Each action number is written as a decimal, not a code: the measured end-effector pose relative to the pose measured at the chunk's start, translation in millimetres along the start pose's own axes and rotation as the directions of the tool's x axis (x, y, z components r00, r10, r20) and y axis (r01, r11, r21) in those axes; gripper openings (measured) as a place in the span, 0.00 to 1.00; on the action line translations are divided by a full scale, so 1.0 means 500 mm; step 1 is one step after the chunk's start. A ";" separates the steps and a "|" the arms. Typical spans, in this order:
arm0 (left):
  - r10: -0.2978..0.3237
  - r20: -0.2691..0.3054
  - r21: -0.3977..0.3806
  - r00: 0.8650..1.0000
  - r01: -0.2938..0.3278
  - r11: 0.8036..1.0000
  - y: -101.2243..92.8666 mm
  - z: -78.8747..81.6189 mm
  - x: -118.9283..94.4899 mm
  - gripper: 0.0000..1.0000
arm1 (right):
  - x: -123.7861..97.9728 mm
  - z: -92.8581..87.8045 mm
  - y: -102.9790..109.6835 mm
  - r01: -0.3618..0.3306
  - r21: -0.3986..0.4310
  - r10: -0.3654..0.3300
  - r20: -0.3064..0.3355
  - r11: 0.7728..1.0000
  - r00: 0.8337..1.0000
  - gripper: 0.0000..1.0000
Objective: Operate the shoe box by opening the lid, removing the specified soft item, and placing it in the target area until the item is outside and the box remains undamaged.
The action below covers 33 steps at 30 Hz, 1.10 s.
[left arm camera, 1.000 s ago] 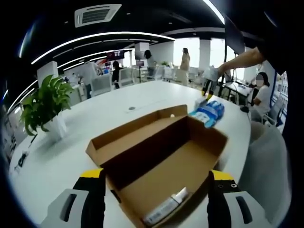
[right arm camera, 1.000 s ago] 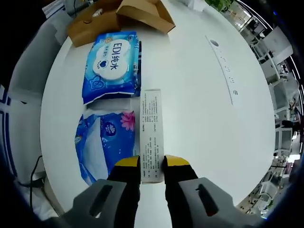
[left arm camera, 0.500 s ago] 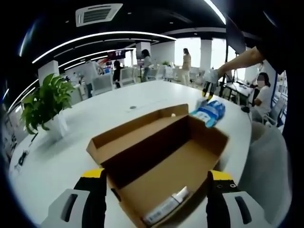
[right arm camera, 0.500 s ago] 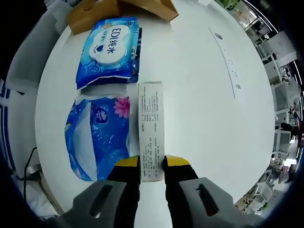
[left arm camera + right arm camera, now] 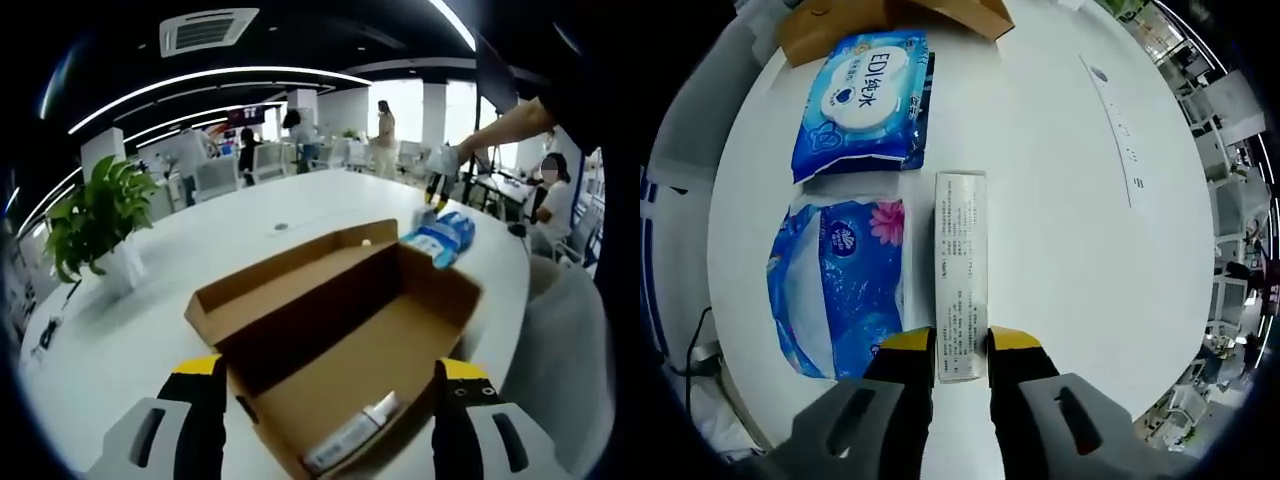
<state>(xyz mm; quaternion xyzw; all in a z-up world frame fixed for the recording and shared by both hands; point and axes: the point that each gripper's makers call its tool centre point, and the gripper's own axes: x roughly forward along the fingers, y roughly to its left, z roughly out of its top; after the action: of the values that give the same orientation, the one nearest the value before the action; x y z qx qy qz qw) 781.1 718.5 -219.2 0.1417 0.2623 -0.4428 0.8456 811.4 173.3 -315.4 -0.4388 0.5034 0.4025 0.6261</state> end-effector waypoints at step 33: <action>-0.133 -0.110 0.147 0.985 0.148 0.978 0.004 0.038 0.011 0.70 | -0.129 0.055 0.037 0.149 0.295 -0.204 0.165 0.944 0.965 0.55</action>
<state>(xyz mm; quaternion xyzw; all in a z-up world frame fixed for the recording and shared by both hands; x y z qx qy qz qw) 791.4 706.9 -206.8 0.2098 0.2782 -0.5128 0.7846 790.8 200.7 -251.4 -0.3483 0.4507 0.3098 0.7613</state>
